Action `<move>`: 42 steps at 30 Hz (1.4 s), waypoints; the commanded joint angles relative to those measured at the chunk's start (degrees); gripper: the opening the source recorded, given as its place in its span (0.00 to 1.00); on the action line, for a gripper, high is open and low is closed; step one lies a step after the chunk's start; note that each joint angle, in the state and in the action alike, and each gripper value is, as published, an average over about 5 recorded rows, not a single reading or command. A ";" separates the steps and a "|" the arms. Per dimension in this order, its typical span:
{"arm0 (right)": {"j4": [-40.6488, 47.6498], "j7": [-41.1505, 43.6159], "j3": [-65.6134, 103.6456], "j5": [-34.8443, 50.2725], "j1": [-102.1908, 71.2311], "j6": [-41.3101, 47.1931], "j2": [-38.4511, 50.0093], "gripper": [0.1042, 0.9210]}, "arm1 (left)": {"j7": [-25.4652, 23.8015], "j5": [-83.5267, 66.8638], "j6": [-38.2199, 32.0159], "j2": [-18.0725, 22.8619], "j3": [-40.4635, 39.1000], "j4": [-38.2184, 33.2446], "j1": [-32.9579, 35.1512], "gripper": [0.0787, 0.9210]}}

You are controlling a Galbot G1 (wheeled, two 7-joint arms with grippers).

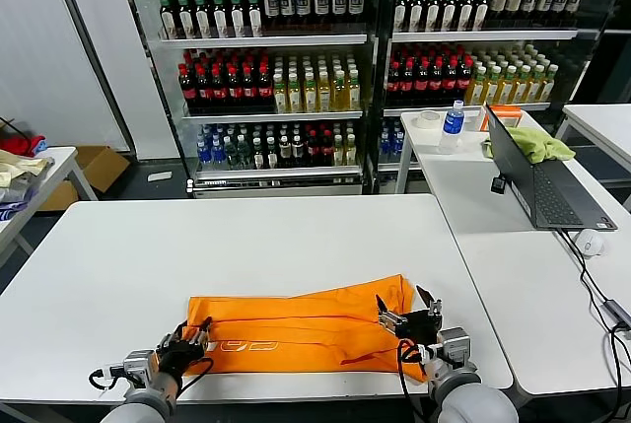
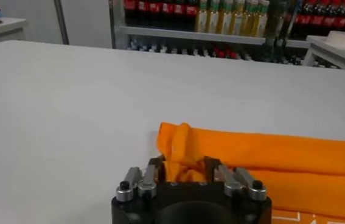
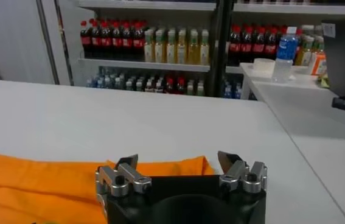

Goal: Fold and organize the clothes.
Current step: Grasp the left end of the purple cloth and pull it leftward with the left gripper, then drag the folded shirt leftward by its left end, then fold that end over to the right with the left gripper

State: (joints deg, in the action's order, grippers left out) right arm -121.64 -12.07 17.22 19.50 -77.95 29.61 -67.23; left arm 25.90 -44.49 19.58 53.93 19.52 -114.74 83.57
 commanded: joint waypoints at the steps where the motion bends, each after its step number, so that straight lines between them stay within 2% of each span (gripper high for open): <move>1: -0.30 -0.12 0.06 -0.23 -0.28 0.13 0.11 0.88 | -0.31 1.71 0.27 1.03 -0.62 0.84 -0.54 0.34; 8: -0.88 -0.40 0.52 -0.21 -0.17 0.25 0.89 0.88 | -2.11 6.94 2.52 0.86 0.92 -0.51 -0.56 0.10; 11: -0.74 -0.48 0.49 -0.20 0.56 0.30 0.76 0.88 | -2.37 9.82 3.73 0.00 2.83 -2.65 0.54 0.04; 19: -0.12 -0.43 -0.02 -0.12 2.57 0.34 0.72 0.88 | -4.03 15.99 9.81 -4.98 15.27 -3.11 4.30 0.03; 25: 0.62 -0.11 0.11 0.19 3.33 -0.09 1.20 0.88 | -9.68 22.63 11.28 -7.92 28.63 3.44 6.81 0.03; 31: 0.33 -0.07 0.51 0.40 3.54 -0.28 2.12 0.88 | -13.41 26.55 11.24 -8.65 34.98 9.62 6.22 0.03; 34: -0.04 -0.10 0.73 0.41 3.54 -0.28 2.47 0.88 | -13.82 21.60 12.47 -9.14 34.89 7.47 6.16 0.03; 42: -0.13 -0.18 1.25 0.41 2.52 -0.28 2.57 0.88 | -13.10 7.04 13.68 -6.84 27.32 -7.86 7.59 0.03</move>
State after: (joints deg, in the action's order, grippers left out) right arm -121.59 -12.22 18.29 19.84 -75.21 29.41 -64.92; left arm 14.80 -26.14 31.18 46.64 47.07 -111.71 89.69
